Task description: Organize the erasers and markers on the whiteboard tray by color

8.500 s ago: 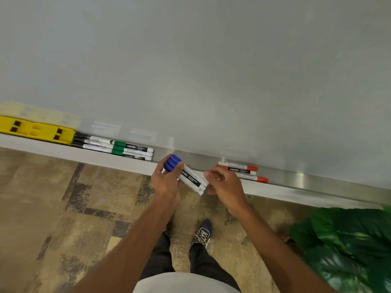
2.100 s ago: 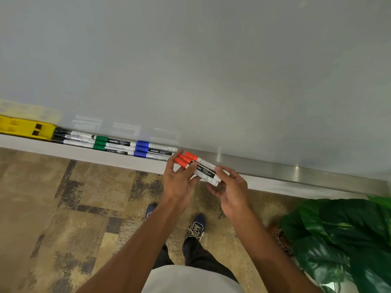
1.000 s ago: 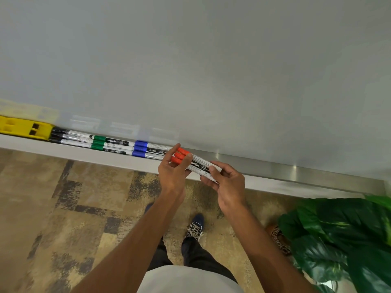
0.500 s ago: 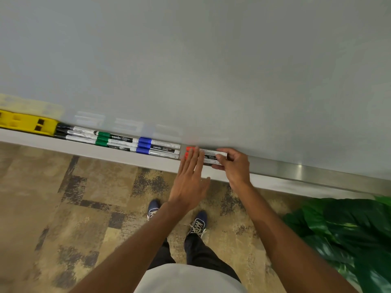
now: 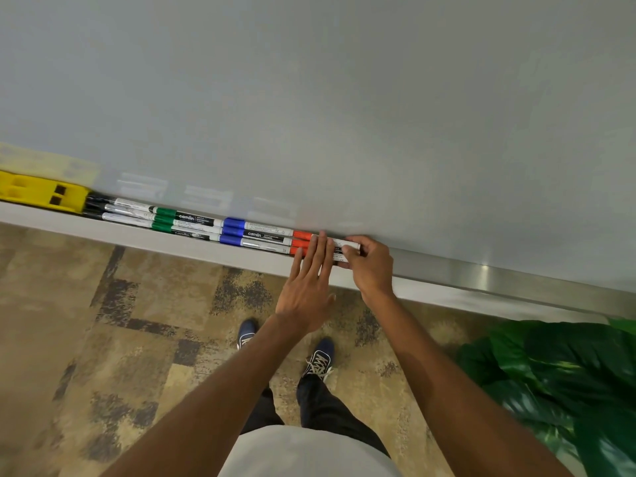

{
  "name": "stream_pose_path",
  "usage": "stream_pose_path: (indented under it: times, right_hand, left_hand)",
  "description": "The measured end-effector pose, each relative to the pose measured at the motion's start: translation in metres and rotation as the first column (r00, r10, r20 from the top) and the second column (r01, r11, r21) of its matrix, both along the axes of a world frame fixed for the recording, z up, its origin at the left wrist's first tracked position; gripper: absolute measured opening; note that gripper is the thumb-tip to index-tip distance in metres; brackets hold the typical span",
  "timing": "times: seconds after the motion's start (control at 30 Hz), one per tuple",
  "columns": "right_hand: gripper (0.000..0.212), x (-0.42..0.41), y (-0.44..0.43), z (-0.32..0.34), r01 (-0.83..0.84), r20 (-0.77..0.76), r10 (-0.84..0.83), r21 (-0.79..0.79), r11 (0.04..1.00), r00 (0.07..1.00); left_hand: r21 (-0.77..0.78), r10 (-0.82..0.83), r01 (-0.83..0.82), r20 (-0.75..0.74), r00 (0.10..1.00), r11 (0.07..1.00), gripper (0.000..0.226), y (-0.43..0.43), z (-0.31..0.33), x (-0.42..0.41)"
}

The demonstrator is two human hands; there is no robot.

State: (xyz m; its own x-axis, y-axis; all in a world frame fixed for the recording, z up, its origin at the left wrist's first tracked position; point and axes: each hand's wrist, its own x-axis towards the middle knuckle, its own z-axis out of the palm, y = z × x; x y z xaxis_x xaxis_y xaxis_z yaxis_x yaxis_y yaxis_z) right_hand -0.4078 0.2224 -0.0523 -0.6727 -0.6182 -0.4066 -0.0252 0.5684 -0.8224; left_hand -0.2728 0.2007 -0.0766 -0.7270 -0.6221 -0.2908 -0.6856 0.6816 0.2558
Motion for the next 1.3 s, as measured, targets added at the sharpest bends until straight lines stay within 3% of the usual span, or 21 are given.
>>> stream_pose_path:
  times: [0.27, 0.6, 1.0, 1.13, 1.3]
  right_hand:
    - [0.042, 0.017, -0.002, 0.019, 0.068, -0.056, -0.062, 0.107, 0.992, 0.996]
    - [0.03, 0.009, 0.021, 0.025, 0.053, -0.058, -0.048, 0.082, 0.995, 0.997]
    - [0.029, 0.008, 0.027, 0.036, -0.083, -0.057, 0.087, 0.07, 0.994, 0.995]
    - [0.035, 0.022, 0.031, 0.043, -0.169, -0.267, 0.174, 0.041, 0.985, 0.948]
    - [0.043, 0.057, 0.031, 0.059, -0.242, -0.604, 0.189, -0.007, 0.97, 0.774]
  left_hand:
    - [-0.024, 0.026, -0.025, 0.048, 0.998, 0.999, 0.101, 0.003, 0.002, 0.001]
    - [-0.042, 0.008, -0.003, 0.117, 0.993, 0.999, 0.101, 0.003, -0.001, 0.004]
    - [-0.065, 0.002, 0.006, 0.122, 0.993, 0.998, 0.098, -0.005, 0.006, 0.015]
    - [-0.16, 0.089, -0.081, 0.044, 0.995, 0.984, 0.09, -0.01, 0.016, 0.03]
    - [-0.271, 0.178, -0.223, -0.181, 0.967, 0.936, 0.079, -0.022, 0.051, 0.057]
